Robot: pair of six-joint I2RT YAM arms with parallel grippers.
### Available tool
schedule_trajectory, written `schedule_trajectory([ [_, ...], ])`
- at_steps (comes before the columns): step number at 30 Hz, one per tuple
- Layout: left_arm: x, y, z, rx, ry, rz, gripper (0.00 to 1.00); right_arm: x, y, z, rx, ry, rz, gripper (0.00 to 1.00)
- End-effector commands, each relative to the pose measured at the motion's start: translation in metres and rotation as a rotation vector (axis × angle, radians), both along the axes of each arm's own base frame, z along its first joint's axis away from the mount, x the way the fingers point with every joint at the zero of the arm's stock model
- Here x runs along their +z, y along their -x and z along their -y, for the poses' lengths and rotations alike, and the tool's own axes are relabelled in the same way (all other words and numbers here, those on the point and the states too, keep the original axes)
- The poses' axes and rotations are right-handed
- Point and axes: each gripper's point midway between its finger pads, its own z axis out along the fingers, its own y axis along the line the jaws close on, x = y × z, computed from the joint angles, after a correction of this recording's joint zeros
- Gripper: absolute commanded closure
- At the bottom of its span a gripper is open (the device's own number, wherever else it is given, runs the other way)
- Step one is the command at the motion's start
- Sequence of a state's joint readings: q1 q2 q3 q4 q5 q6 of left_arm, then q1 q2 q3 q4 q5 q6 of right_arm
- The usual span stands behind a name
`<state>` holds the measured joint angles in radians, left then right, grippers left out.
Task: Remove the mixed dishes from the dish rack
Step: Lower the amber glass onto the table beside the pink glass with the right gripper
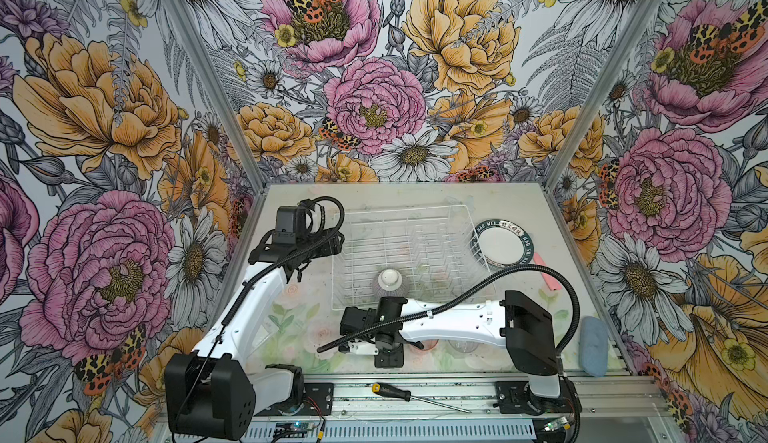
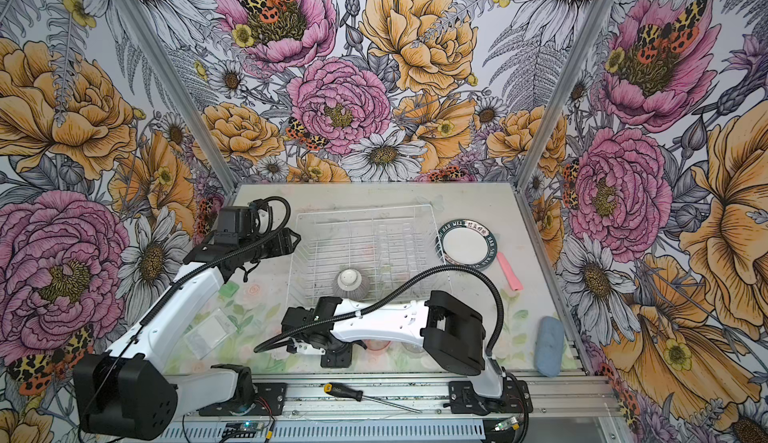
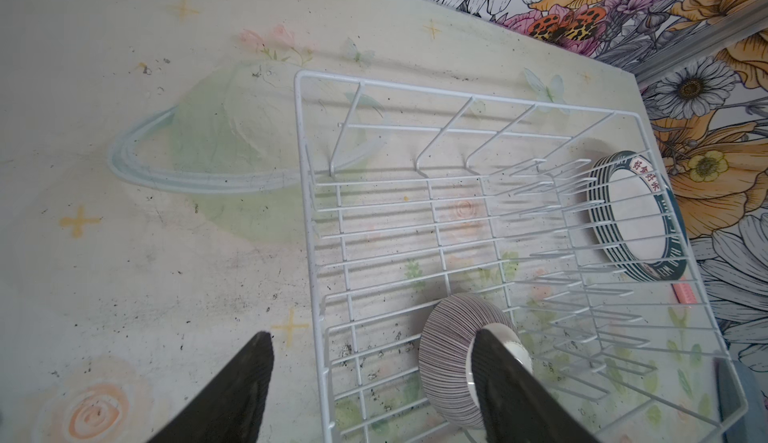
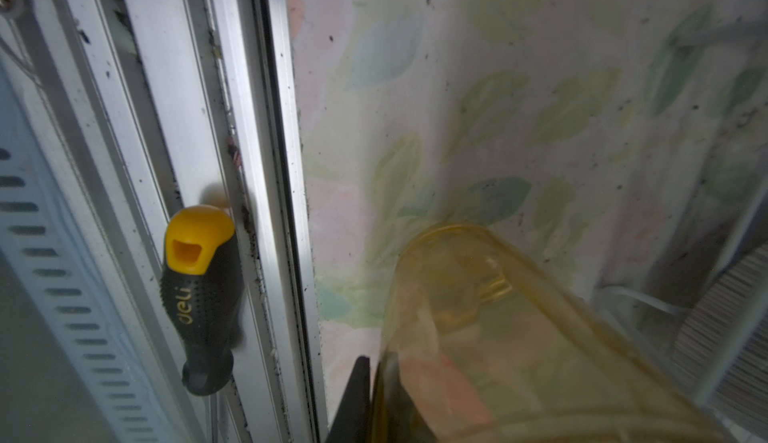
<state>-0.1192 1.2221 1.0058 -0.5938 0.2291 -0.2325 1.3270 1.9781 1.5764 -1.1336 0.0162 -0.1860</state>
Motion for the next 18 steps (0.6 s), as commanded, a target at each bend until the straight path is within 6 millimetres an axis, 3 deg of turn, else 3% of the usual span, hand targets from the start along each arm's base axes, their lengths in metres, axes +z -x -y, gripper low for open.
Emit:
schedule_trajectory([
  [1,0.009,-0.006,-0.001,-0.01,0.005,0.036,0.23,0.001,-0.008,-0.006,0.007,-0.003,0.023,0.85],
  [9,0.012,-0.006,0.0,-0.016,0.007,0.04,0.23,0.008,-0.011,-0.006,0.0,-0.019,0.037,0.65],
  [13,0.006,-0.004,-0.003,-0.01,-0.01,0.02,0.23,0.023,-0.013,-0.009,-0.005,-0.058,0.054,0.57],
  [18,-0.005,0.001,-0.012,0.012,-0.061,-0.012,0.24,0.047,-0.013,-0.014,-0.004,-0.128,0.059,0.55],
])
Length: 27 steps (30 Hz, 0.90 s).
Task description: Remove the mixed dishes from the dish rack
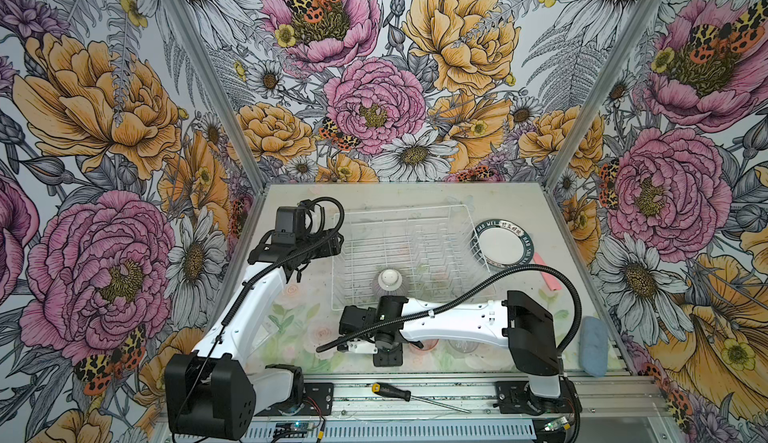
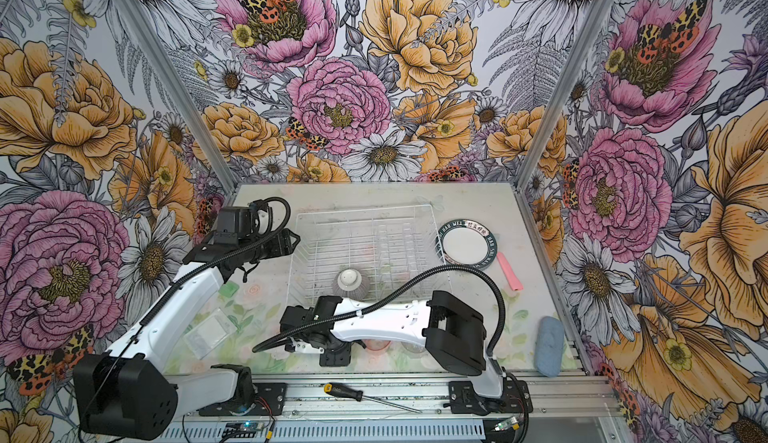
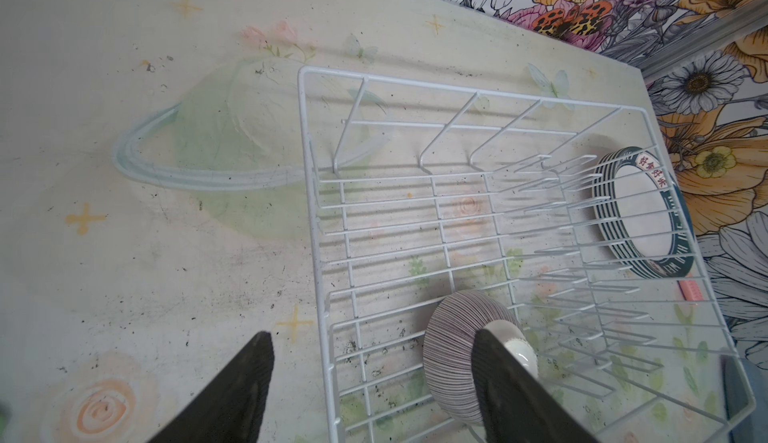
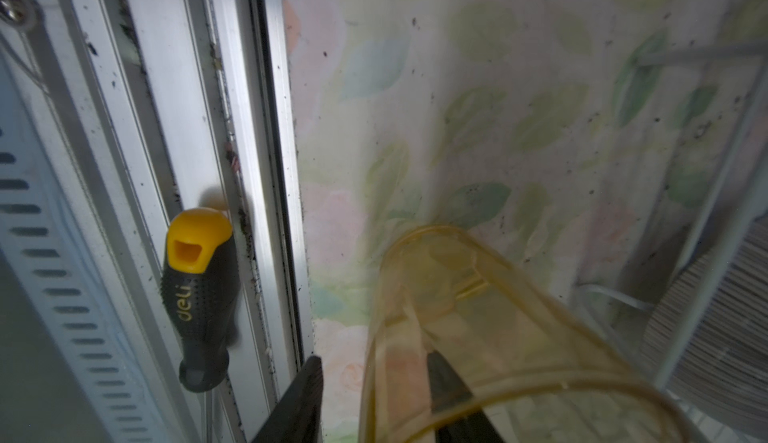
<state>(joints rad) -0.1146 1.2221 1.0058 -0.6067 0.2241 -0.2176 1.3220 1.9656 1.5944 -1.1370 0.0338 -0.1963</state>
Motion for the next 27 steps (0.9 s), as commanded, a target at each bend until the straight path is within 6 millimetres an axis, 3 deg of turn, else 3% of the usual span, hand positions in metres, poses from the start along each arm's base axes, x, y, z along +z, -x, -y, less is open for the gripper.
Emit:
schedule_trajectory([
  [1,-0.004,0.0,-0.011,0.017,-0.055,-0.008,0.24,0.044,-0.007,-0.011,-0.006,-0.124,0.034,0.55],
  [9,-0.017,-0.001,-0.015,0.019,-0.086,-0.059,0.41,0.096,-0.009,-0.009,-0.023,-0.281,-0.002,0.54],
  [16,-0.041,-0.007,-0.018,0.01,-0.122,-0.141,0.48,0.146,-0.051,0.021,-0.17,-0.42,0.069,0.54],
  [20,-0.053,-0.013,-0.014,-0.008,-0.114,-0.178,0.56,0.16,-0.069,0.034,-0.244,-0.49,0.088,0.54],
  [27,-0.06,-0.025,-0.005,-0.044,-0.096,-0.204,0.69,0.16,-0.088,0.053,-0.323,-0.509,0.139,0.54],
])
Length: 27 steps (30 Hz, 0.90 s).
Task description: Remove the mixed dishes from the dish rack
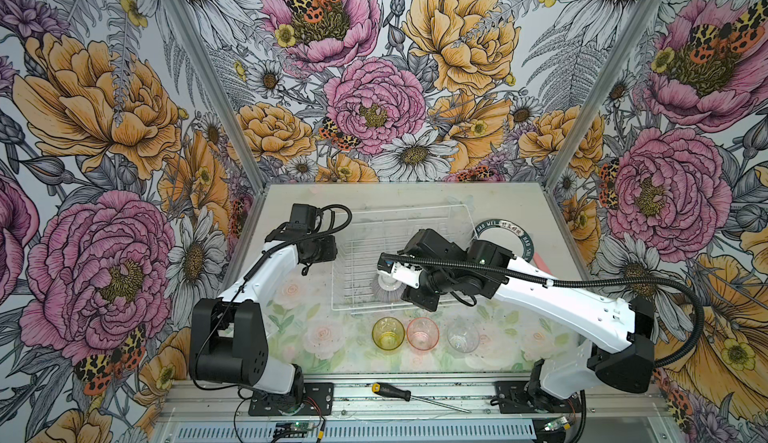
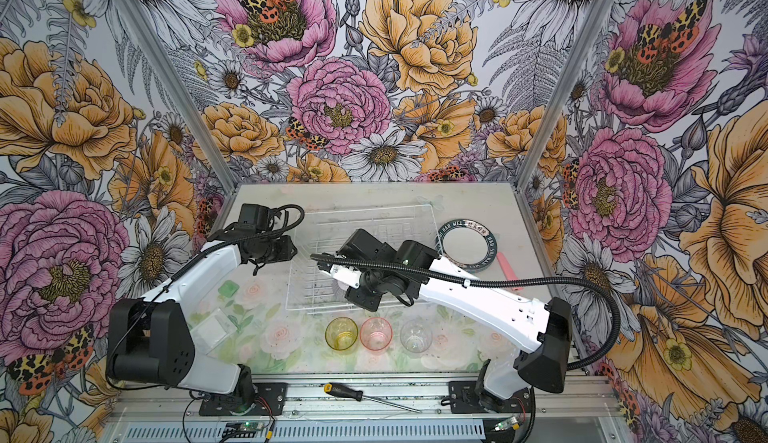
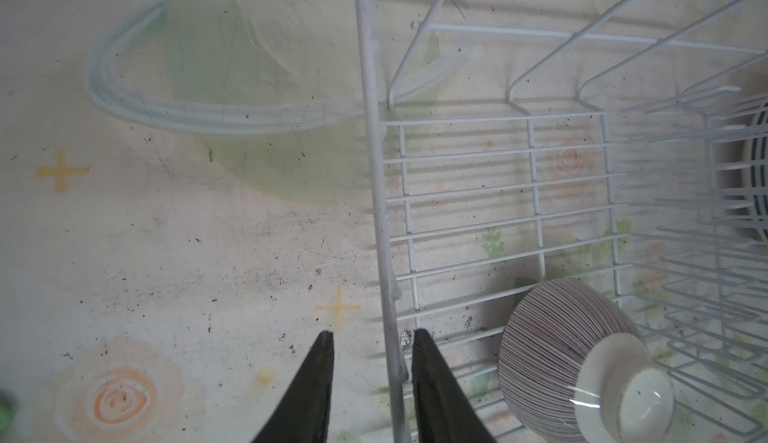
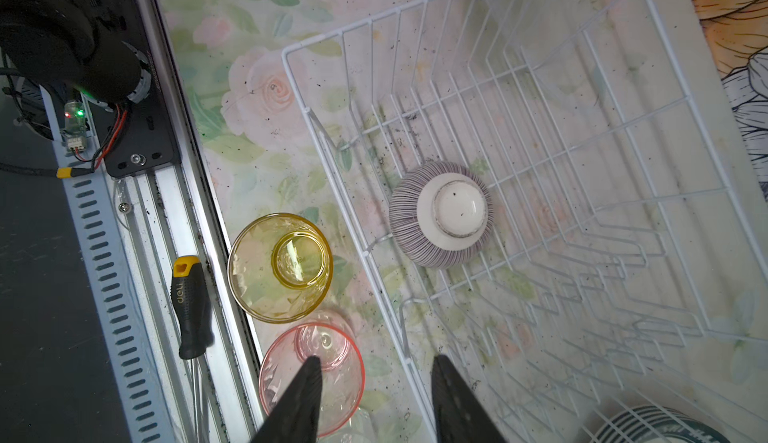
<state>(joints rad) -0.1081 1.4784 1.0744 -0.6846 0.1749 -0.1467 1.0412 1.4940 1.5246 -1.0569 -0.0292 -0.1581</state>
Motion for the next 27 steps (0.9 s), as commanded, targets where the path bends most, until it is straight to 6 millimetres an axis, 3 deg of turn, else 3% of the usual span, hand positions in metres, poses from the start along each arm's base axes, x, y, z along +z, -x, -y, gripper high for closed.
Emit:
schedule_trajectory([
  [1,0.013,-0.012,0.005,-0.028,0.024,0.03,0.72,0.005,-0.007,0.003,-0.041,-0.038,0.022,0.54],
  [16,0.007,-0.03,0.017,-0.062,0.039,0.011,0.8,-0.008,-0.018,0.02,-0.11,-0.029,0.028,0.54],
  [27,0.01,-0.045,0.023,-0.076,0.043,0.021,0.81,-0.014,-0.024,0.029,-0.152,-0.023,0.03,0.54],
])
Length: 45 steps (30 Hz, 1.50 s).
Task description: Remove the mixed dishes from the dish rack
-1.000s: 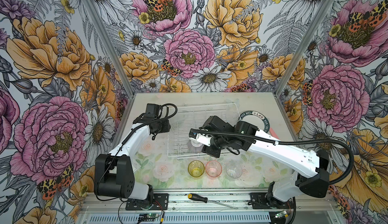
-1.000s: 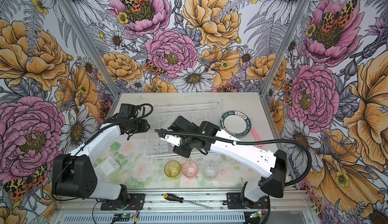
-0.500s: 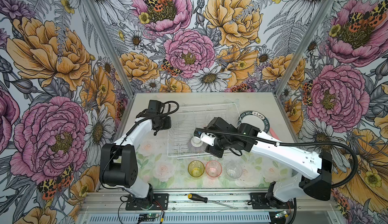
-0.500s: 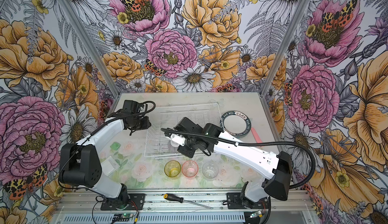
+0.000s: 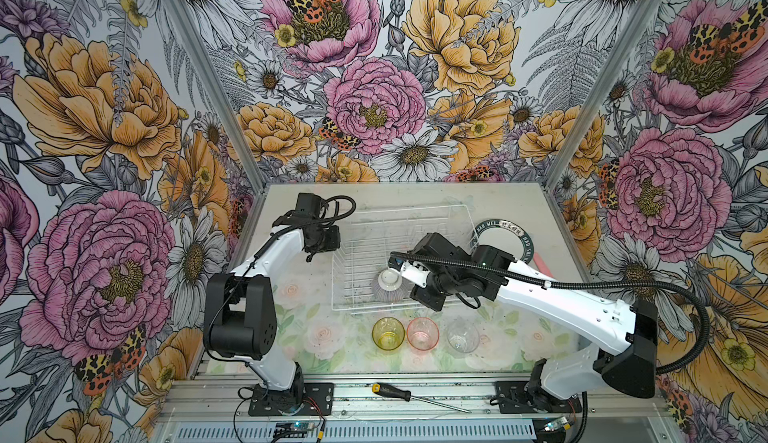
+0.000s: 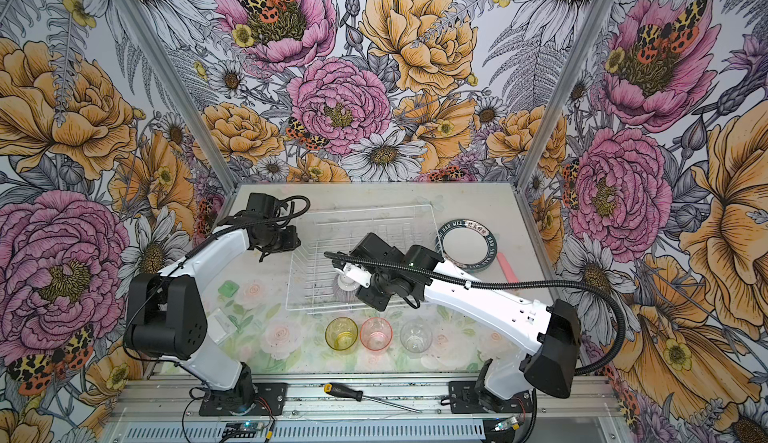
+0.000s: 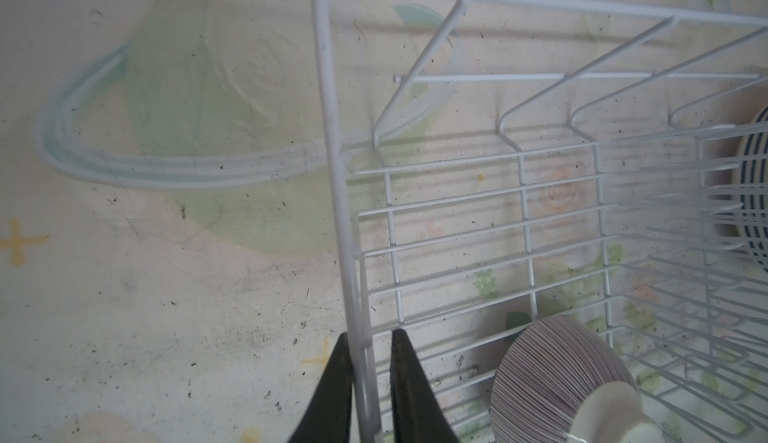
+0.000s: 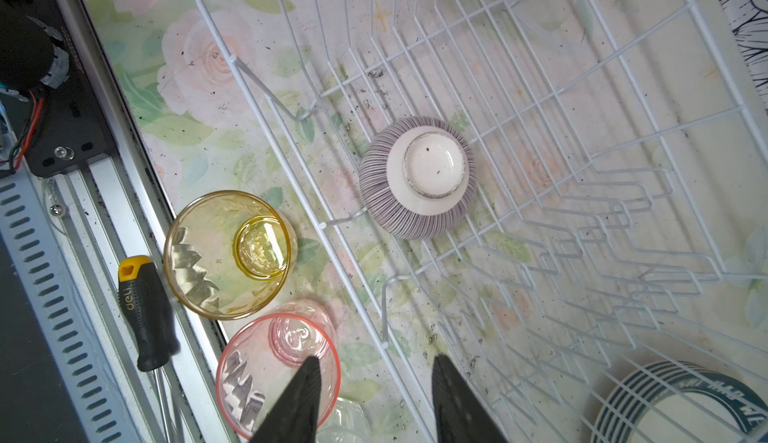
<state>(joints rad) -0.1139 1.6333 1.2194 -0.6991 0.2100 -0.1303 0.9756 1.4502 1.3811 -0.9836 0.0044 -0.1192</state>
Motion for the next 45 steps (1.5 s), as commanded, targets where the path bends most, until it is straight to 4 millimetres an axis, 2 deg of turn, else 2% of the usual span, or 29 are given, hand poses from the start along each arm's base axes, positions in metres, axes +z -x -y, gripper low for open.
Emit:
schedule_trajectory([
  [1,0.014,-0.013,0.012,-0.041,0.023,0.046,0.8,0.015,-0.005,0.004,-0.038,-0.047,0.039,0.54],
  [16,0.013,-0.033,0.015,-0.055,0.019,0.053,0.8,0.009,-0.013,0.015,-0.083,-0.036,0.037,0.54],
  [23,0.034,-0.045,0.013,-0.055,0.002,0.112,0.8,0.008,-0.017,0.019,-0.103,-0.034,0.037,0.54],
  [26,0.046,-0.043,0.017,-0.061,-0.013,0.145,0.72,0.01,-0.02,0.022,-0.119,-0.051,0.036,0.54],
  [28,0.057,-0.038,0.021,-0.072,-0.046,0.178,0.61,0.014,-0.022,0.024,-0.133,-0.077,0.035,0.53],
  [30,0.071,-0.029,0.027,-0.087,-0.079,0.22,0.42,0.019,-0.026,0.027,-0.151,-0.113,0.034,0.52],
  [31,0.077,-0.025,0.031,-0.101,-0.084,0.238,0.37,0.02,-0.027,0.029,-0.16,-0.126,0.031,0.52],
  [36,0.097,0.014,0.058,-0.209,-0.103,0.297,0.09,0.029,-0.036,0.039,-0.206,-0.19,0.038,0.52],
  [38,0.098,0.033,0.071,-0.263,-0.112,0.304,0.07,0.032,-0.041,0.046,-0.233,-0.215,0.044,0.51],
  [40,0.095,0.051,0.083,-0.307,-0.122,0.291,0.1,0.036,-0.045,0.052,-0.256,-0.244,0.055,0.51],
  [42,0.088,0.065,0.087,-0.323,-0.175,0.262,0.14,0.04,-0.048,0.058,-0.28,-0.269,0.065,0.5],
  [45,0.077,0.081,0.099,-0.357,-0.248,0.224,0.14,0.045,-0.052,0.067,-0.309,-0.302,0.081,0.49],
])
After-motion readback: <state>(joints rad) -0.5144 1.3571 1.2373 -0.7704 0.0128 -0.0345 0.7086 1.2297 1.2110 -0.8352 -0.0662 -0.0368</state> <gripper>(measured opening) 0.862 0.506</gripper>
